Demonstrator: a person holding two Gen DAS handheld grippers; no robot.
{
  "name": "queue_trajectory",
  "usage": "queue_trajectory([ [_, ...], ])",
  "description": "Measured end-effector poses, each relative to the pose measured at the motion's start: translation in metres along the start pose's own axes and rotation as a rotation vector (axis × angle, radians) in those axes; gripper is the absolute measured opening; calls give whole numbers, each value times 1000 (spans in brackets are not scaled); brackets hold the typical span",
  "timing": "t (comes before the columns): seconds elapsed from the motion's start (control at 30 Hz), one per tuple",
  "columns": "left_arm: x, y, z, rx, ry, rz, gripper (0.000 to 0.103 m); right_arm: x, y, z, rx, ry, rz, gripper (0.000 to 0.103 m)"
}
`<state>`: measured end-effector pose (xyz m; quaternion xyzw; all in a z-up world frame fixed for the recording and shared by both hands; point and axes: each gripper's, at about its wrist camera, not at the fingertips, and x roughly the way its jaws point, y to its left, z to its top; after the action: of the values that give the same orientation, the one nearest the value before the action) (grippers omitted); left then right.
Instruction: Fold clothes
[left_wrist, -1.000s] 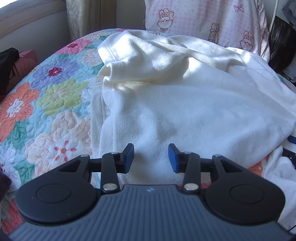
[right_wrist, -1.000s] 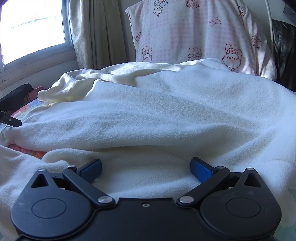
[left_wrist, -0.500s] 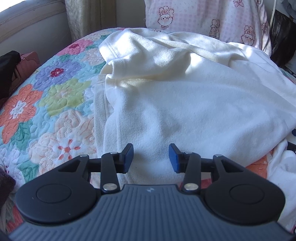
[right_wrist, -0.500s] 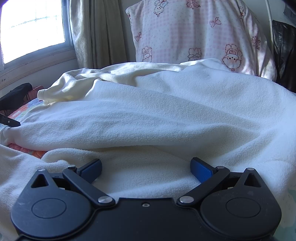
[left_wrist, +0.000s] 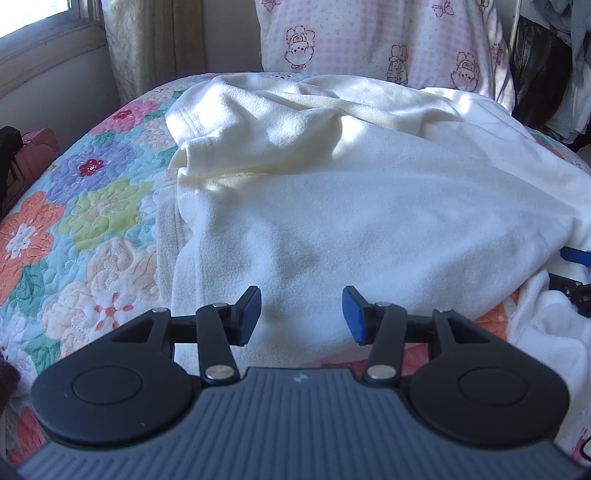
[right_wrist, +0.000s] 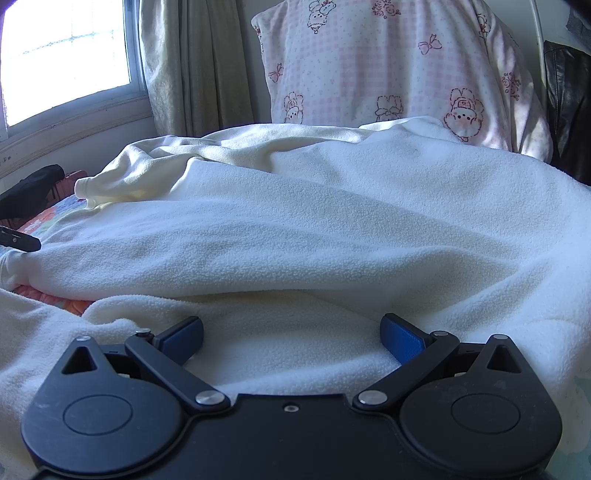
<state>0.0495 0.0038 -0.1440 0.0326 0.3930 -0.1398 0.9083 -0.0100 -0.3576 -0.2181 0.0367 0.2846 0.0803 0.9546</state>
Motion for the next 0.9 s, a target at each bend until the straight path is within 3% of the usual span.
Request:
queue_trajectory([
  [0.33, -31, -15, -13, -91, -6, -77, 58, -2, 3, 0, 13, 19, -10, 103],
  [0.43, -43, -26, -23, -101, 7, -145, 58, -16, 9, -2, 25, 49, -28, 103],
  [0.6, -59, -58, -42, 3, 45, -292, 67, -40, 19, -6, 61, 93, -88, 103],
  [0.73, -52, -84, -48, 98, 70, -291, 73, -70, 22, -8, 193, 189, -22, 103],
  [0.8, -43, -89, -47, 84, 98, -282, 74, -90, 24, -13, 249, 197, 14, 103],
  [0.9, -33, -91, -49, 59, 140, -325, 73, -95, 19, -21, 342, 248, 20, 103],
])
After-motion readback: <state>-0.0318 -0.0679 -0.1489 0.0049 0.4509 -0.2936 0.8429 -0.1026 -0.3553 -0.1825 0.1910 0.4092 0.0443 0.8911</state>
